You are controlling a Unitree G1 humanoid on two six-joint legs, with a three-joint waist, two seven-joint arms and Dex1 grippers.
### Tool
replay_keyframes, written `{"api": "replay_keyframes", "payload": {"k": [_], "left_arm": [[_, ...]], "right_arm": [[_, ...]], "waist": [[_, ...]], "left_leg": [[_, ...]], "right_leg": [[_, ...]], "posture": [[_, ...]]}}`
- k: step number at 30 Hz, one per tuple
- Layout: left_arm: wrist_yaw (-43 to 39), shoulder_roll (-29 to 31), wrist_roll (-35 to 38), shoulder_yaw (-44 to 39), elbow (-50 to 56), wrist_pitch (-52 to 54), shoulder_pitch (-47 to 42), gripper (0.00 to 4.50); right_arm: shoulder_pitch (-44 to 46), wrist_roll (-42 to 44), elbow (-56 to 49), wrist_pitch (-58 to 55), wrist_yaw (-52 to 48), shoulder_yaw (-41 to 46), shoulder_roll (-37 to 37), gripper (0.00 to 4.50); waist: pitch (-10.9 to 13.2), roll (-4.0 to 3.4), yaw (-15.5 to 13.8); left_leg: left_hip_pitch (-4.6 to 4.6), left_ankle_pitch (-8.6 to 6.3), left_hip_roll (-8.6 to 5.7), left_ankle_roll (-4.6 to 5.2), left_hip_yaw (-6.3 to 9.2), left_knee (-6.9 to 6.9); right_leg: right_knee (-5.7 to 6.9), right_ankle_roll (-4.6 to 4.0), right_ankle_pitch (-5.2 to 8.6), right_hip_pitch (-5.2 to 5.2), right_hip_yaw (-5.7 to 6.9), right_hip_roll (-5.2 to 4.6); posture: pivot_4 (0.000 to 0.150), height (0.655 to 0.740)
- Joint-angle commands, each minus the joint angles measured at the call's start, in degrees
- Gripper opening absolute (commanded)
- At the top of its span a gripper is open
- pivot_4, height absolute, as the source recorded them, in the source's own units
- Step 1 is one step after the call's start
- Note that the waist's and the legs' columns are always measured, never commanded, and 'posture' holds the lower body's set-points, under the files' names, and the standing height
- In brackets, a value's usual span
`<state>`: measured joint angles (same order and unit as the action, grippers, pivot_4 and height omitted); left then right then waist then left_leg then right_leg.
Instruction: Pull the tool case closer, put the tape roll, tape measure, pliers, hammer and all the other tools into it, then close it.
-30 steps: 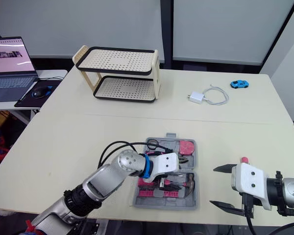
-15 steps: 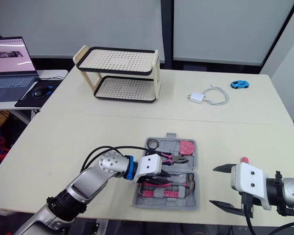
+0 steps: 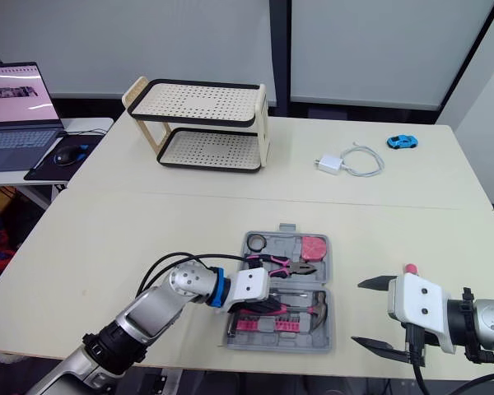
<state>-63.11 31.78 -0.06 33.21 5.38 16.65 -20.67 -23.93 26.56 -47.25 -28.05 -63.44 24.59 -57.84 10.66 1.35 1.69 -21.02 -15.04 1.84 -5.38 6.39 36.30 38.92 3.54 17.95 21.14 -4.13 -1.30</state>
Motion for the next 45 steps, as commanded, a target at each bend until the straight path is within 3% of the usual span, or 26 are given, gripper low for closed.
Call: {"api": "replay_keyframes", "payload": {"k": [1,10,13,25,31,34,45], "left_arm": [[0.4,-0.1,-3.3,2.1,-2.7,-1.9,0.9,0.02],[0.5,-1.2,-4.4,1.9,-4.4,-2.4,1.6,0.02],[-1.0,-0.5,-1.1,-1.1,-2.5,-3.3,2.5,0.02],[-6.8,11.1,21.9,-28.2,10.1,-3.3,12.5,0.02],[-5.9,15.2,22.2,-40.4,4.6,-9.0,21.9,0.02],[-7.7,16.7,23.1,-45.2,2.5,-11.2,28.6,0.55],[-5.5,15.1,22.4,-51.4,-0.9,-16.8,39.7,3.99]], "right_arm": [[0.3,0.7,-1.9,0.1,0.3,0.8,0.1,4.50],[0.0,0.6,-2.0,0.0,0.4,0.8,0.3,4.50],[0.1,0.7,-2.0,0.0,0.6,0.9,0.5,4.50],[0.6,0.7,-0.5,-0.4,5.0,5.8,4.4,4.50],[-5.3,-2.2,5.0,2.7,4.6,15.6,9.3,4.50],[-9.7,-4.7,10.3,6.5,4.5,20.1,12.9,4.50],[-22.7,-7.1,19.6,16.0,3.8,23.6,23.1,4.50]], "waist": [[0.0,-0.03,0.0],[-0.2,-0.18,-0.1],[-0.2,-0.18,-0.1],[-0.2,-0.14,0.0],[-0.1,-0.14,0.0],[-0.1,-0.14,0.0],[-0.2,-0.18,0.1]], "left_leg": [[0.02,0.00,0.00,0.00,0.00,0.00],[0.15,0.00,-0.01,0.00,0.00,0.02],[0.16,0.00,-0.01,0.00,0.00,0.02],[0.06,0.00,0.03,0.00,0.00,-0.02],[0.07,0.00,0.03,0.00,-0.02,-0.10],[0.08,0.00,0.03,0.00,-0.05,-0.12],[0.12,-0.01,0.08,-0.01,-0.11,-0.23]], "right_leg": [[0.00,0.00,0.00,-0.03,0.00,0.00],[-0.03,0.03,0.00,-0.21,0.00,-0.01],[-0.03,0.03,0.00,-0.22,0.00,-0.01],[0.00,0.02,0.00,-0.03,0.01,-0.01],[-0.02,0.00,0.01,0.00,0.01,-0.02],[-0.02,-0.01,0.02,0.01,-0.01,-0.03],[-0.01,0.01,0.40,0.03,-0.03,-0.04]], "posture": [[0.150,0.7350],[0.150,0.7350],[0.150,0.7350],[0.150,0.7350],[0.150,0.7350],[0.150,0.7350],[0.150,0.7350]]}}
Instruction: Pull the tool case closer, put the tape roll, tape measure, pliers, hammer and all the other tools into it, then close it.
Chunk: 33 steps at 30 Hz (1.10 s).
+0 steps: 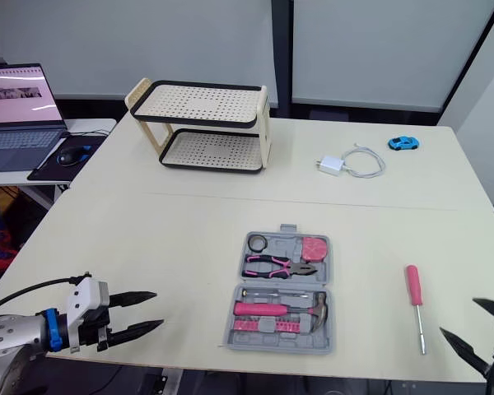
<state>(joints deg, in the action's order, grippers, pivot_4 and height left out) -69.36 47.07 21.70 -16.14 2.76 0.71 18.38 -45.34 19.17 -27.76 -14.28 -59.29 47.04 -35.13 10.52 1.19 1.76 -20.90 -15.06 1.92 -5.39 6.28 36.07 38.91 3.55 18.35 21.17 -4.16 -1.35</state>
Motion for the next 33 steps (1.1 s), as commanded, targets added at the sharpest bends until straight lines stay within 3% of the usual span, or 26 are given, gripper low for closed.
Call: {"api": "replay_keyframes", "payload": {"k": [1,2,14,25,33], "left_arm": [[1.0,-0.2,0.8,-2.1,2.2,-0.7,0.9,4.29],[1.2,-0.2,0.9,-2.2,2.7,-0.6,1.2,4.48],[2.3,1.0,3.1,-3.1,9.7,2.2,3.2,4.48],[-3.4,4.0,9.4,6.0,20.8,9.9,-9.9,4.48],[-6.8,4.5,10.0,11.2,21.5,12.1,-17.9,4.48]], "right_arm": [[-1.5,0.2,0.5,2.8,-0.2,0.8,0.5,4.50],[-1.6,0.1,0.8,3.1,-0.2,0.5,0.5,4.50],[2.3,-0.6,0.9,1.5,3.5,-5.8,-1.1,4.50],[12.8,-6.9,-4.6,-14.9,23.2,-20.2,3.3,4.50],[22.1,-9.8,4.3,-18.8,33.8,-24.6,8.6,4.50]], "waist": [[0.0,-0.02,0.0],[0.0,-0.01,0.0],[0.0,0.00,0.1],[0.0,-0.10,0.1],[0.0,-0.17,0.1]], "left_leg": [[0.00,0.00,0.00,0.00,-0.01,0.00],[0.00,0.00,0.00,0.00,-0.01,0.00],[0.01,0.00,0.06,-0.01,-0.07,-0.01],[0.00,0.00,0.05,-0.01,-0.03,-0.03],[-0.02,0.00,0.05,-0.01,-0.03,-0.03]], "right_leg": [[0.00,-0.03,0.02,0.00,0.00,0.00],[0.00,-0.04,0.02,0.00,-0.01,0.00],[0.00,-0.05,0.04,0.00,-0.03,0.03],[0.03,-0.21,-0.16,0.04,-0.02,0.06],[0.06,-0.22,-0.17,0.10,-0.03,0.08]], "posture": [[0.150,0.7350],[0.150,0.7350],[0.150,0.7350],[0.150,0.7350],[0.150,0.7350]]}}
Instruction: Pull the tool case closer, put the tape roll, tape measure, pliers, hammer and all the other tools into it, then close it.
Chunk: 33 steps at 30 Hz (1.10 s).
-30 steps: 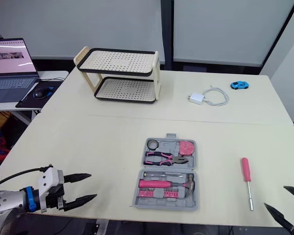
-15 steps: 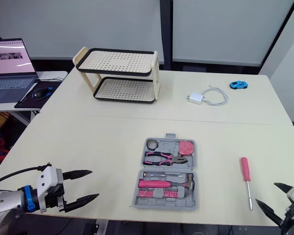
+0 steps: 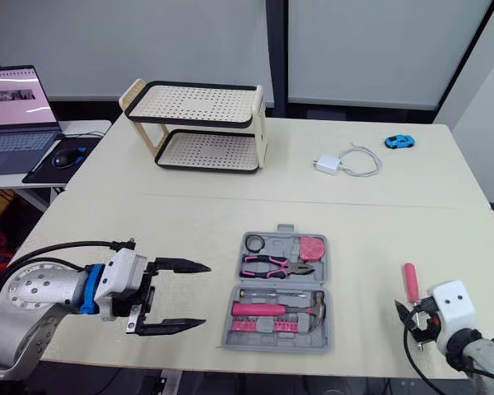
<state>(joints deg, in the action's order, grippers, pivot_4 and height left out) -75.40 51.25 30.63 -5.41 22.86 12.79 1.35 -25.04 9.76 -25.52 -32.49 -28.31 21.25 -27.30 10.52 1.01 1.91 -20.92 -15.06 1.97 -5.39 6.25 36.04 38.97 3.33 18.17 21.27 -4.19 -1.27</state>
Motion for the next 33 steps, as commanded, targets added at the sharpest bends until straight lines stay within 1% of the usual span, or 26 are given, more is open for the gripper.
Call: {"api": "replay_keyframes", "payload": {"k": [1,4,8,11,14,15,21,25,26,30,33], "left_arm": [[-1.0,0.2,1.0,0.7,1.4,-0.1,-1.0,4.48],[-1.2,0.0,1.2,1.2,1.8,-0.1,-1.3,4.48],[-1.4,-0.2,1.4,1.4,2.3,0.0,-1.5,4.48],[-1.7,-0.4,0.9,1.7,1.9,-0.4,-1.8,4.50],[-1.9,-0.6,0.7,1.8,1.7,-0.7,-1.9,4.50],[-1.9,-0.7,0.6,1.8,1.6,-0.9,-1.9,4.50],[-2.1,-0.9,0.2,1.7,0.7,-2.0,-1.5,4.50],[-2.2,-0.7,-0.4,1.1,-0.3,-3.1,-0.7,4.50],[-2.2,-0.6,-0.5,0.9,-0.6,-3.3,-0.5,4.50],[-2.4,-0.1,-1.3,0.0,-2.2,-4.9,0.9,4.50],[-3.2,0.9,-2.3,-1.3,-4.2,-6.9,2.5,4.50]], "right_arm": [[2.9,-0.3,3.5,-1.0,4.0,1.5,1.3,4.50],[5.6,0.8,5.8,-2.3,6.0,2.1,2.6,4.50],[6.8,2.3,6.6,-4.5,6.6,1.7,3.4,4.50],[7.5,2.4,7.6,-5.2,8.3,1.8,4.3,3.88],[7.3,2.4,7.9,-4.9,8.7,1.4,4.4,2.82],[7.2,2.5,7.9,-4.7,8.7,1.2,4.4,2.58],[6.6,2.0,7.9,-3.3,8.7,0.6,3.7,1.62],[6.3,2.4,6.0,-2.5,7.8,1.1,2.2,0.82],[6.3,2.7,5.4,-2.5,7.5,1.4,1.6,0.67],[5.8,3.1,1.1,-2.7,4.0,1.4,-3.2,0.65],[5.9,3.5,-4.7,-3.6,-0.9,-0.2,-9.5,0.65]], "waist": [[0.0,0.01,0.0],[0.0,-0.01,0.0],[0.0,-0.02,0.0],[0.0,-0.02,0.0],[0.0,-0.02,0.0],[0.0,-0.02,0.0],[0.0,-0.02,0.0],[0.0,-0.02,0.0],[0.0,-0.02,0.0],[0.1,-0.15,0.1],[0.1,-0.17,0.3]], "left_leg": [[-0.01,0.00,0.00,0.00,0.01,-0.01],[-0.01,0.00,0.00,0.00,0.00,0.00],[0.00,0.00,0.00,0.01,0.03,0.00],[-0.01,0.00,0.00,0.01,0.03,0.00],[0.00,0.00,0.00,0.01,0.03,0.00],[0.00,0.00,0.00,0.01,0.03,0.00],[0.00,0.00,0.00,0.01,0.03,0.01],[0.00,0.00,0.00,0.01,0.02,0.01],[0.00,0.00,0.00,0.01,0.02,0.01],[0.00,0.00,0.00,0.01,0.02,0.00],[0.01,0.00,0.00,0.01,-0.02,0.01]], "right_leg": [[0.00,-0.01,0.01,0.01,0.01,0.00],[0.01,-0.01,0.00,0.02,0.00,0.00],[0.04,-0.01,0.00,0.02,0.01,0.01],[0.04,-0.01,0.00,0.02,0.01,0.01],[0.04,-0.01,0.00,0.01,0.01,0.01],[0.04,0.00,0.00,0.01,0.00,0.01],[0.04,0.00,0.00,0.01,0.01,0.01],[0.03,0.00,0.00,0.02,0.00,0.01],[0.03,0.00,0.00,0.02,0.00,0.01],[0.04,0.00,0.00,0.03,-0.01,0.01],[0.04,0.02,-0.01,0.04,-0.04,0.02]], "posture": [[0.150,0.7350],[0.150,0.7350],[0.150,0.7350],[0.150,0.7350],[0.150,0.7350],[0.150,0.7350],[0.150,0.7350],[0.150,0.7350],[0.150,0.7350],[0.150,0.7350],[0.150,0.7350]]}}
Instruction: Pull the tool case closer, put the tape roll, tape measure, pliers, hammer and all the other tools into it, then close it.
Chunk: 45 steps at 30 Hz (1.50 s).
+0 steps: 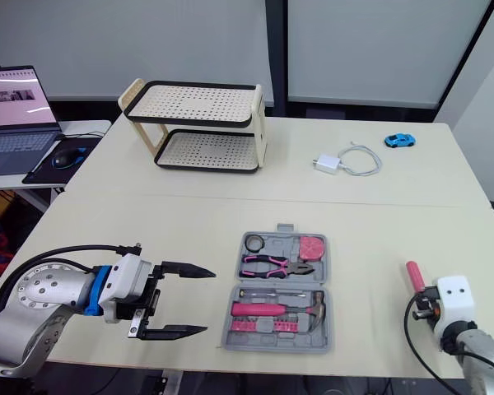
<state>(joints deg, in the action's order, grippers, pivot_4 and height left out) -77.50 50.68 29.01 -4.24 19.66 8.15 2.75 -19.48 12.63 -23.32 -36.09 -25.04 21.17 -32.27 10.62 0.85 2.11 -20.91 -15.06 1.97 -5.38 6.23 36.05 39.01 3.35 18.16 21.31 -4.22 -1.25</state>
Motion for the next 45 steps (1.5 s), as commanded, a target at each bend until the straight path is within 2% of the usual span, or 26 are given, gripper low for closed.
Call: {"api": "replay_keyframes", "payload": {"k": [1,6,10,13,19,27,32,45], "left_arm": [[-1.6,1.9,-1.0,-3.0,-1.7,-2.9,1.9,4.50],[-3.6,3.6,-2.7,-3.9,-3.7,-6.2,4.7,4.50],[-5.0,4.9,-3.7,-4.3,-3.5,-8.3,7.6,4.50],[-5.3,5.6,-3.9,-4.9,-2.9,-8.9,9.3,4.50],[-5.9,6.9,-4.9,-6.2,-1.3,-10.1,13.5,4.50],[-4.9,7.4,-5.2,-7.8,1.2,-9.7,17.9,4.50],[-3.4,7.2,-4.9,-7.7,3.1,-8.2,19.0,4.50],[-1.5,6.9,-5.7,-5.9,3.3,-6.9,17.8,4.50]], "right_arm": [[0.5,0.6,-9.2,-0.3,-6.5,-1.2,-7.6,0.65],[3.4,1.5,-16.7,-1.2,-16.5,-7.2,-20.2,0.65],[9.9,-0.4,-21.7,0.8,-24.9,-17.7,-30.6,0.65],[17.4,-1.3,-24.0,-0.9,-27.5,-26.2,-32.4,0.65],[32.9,-4.4,-26.6,-11.0,-27.3,-46.4,-24.0,0.65],[41.7,-7.1,-25.3,-21.7,-23.2,-62.4,-12.6,0.65],[43.7,-8.3,-22.7,-23.4,-21.1,-67.1,-8.7,0.65],[45.3,-9.2,-17.7,-23.2,-19.0,-71.0,-4.8,0.65]], "waist": [[0.0,0.00,0.1],[0.0,0.06,0.1],[0.1,0.13,-0.1],[0.1,0.19,-0.1],[0.2,0.31,-0.1],[0.2,0.34,-0.2],[0.2,0.33,-0.1],[0.2,0.33,-0.1]], "left_leg": [[0.00,0.00,0.00,0.00,0.02,0.00],[-0.02,0.00,0.00,0.00,0.02,0.00],[-0.07,0.00,0.00,0.00,0.04,0.00],[-0.07,0.00,0.01,0.00,0.07,0.01],[-0.11,0.00,0.02,0.00,0.11,0.01],[-0.16,0.00,0.02,0.00,0.17,0.00],[-0.14,0.00,0.02,0.00,0.17,0.01],[-0.14,0.00,0.03,0.00,0.17,0.00]], "right_leg": [[0.00,0.00,0.00,0.00,0.00,0.01],[-0.03,0.01,0.01,0.00,0.03,0.00],[-0.07,0.01,0.01,0.00,0.06,-0.02],[-0.07,0.00,0.01,0.02,0.08,-0.01],[-0.06,-0.01,0.00,0.06,0.11,-0.02],[-0.05,-0.02,0.01,0.11,0.17,-0.01],[-0.03,-0.02,0.00,0.12,0.17,-0.01],[-0.03,-0.02,0.01,0.14,0.18,0.00]], "posture": [[0.150,0.7350],[0.150,0.7350],[0.150,0.7350],[0.150,0.7350],[0.150,0.7350],[0.150,0.7350],[0.150,0.7350],[0.150,0.7350]]}}
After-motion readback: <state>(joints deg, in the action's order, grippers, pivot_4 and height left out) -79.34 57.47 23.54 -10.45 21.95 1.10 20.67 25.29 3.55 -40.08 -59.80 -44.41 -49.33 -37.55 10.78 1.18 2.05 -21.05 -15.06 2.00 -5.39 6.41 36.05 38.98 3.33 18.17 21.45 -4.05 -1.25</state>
